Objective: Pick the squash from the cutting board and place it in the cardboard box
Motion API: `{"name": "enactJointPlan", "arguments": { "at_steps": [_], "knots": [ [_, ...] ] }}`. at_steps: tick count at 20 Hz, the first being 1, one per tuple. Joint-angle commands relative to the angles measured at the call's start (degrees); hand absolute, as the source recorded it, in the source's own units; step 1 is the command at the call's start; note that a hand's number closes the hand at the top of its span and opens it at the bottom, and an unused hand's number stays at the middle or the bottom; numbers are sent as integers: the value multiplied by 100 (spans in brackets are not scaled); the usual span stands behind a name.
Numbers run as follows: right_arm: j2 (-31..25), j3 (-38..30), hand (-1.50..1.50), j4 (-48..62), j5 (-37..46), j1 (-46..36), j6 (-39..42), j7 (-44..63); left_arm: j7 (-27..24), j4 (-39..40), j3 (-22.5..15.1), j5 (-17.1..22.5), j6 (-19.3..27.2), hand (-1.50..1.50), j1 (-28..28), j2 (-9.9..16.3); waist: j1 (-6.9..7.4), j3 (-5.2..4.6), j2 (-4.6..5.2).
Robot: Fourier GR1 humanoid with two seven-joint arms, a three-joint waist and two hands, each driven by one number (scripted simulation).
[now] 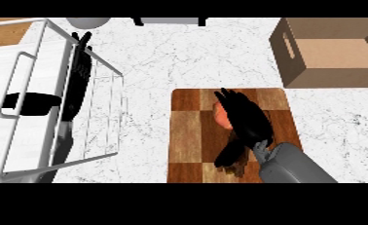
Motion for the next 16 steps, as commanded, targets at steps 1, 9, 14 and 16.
{"name": "enactJointPlan", "arguments": {
  "at_steps": [1, 9, 14, 16],
  "knots": [
    [23, 97, -150, 363, 270, 32, -163, -155, 190, 176, -934, -254, -564, 0, 245, -177, -73, 26, 67],
    [179, 100, 150, 805, 385, -58, -330, -616, 118, 113, -844, -144, -730, 0, 398, -21, -34, 27, 66],
    [-519, -103, 150, 623, 394, 95, -420, -1281, 331, 181, -796, -135, -641, 0, 193, -25, -174, 29, 51],
    [-1240, -306, 150, 446, 213, 445, -636, -2128, 270, 169, -716, -136, -586, 0, 248, 23, -276, 35, 47]
  ]
}}
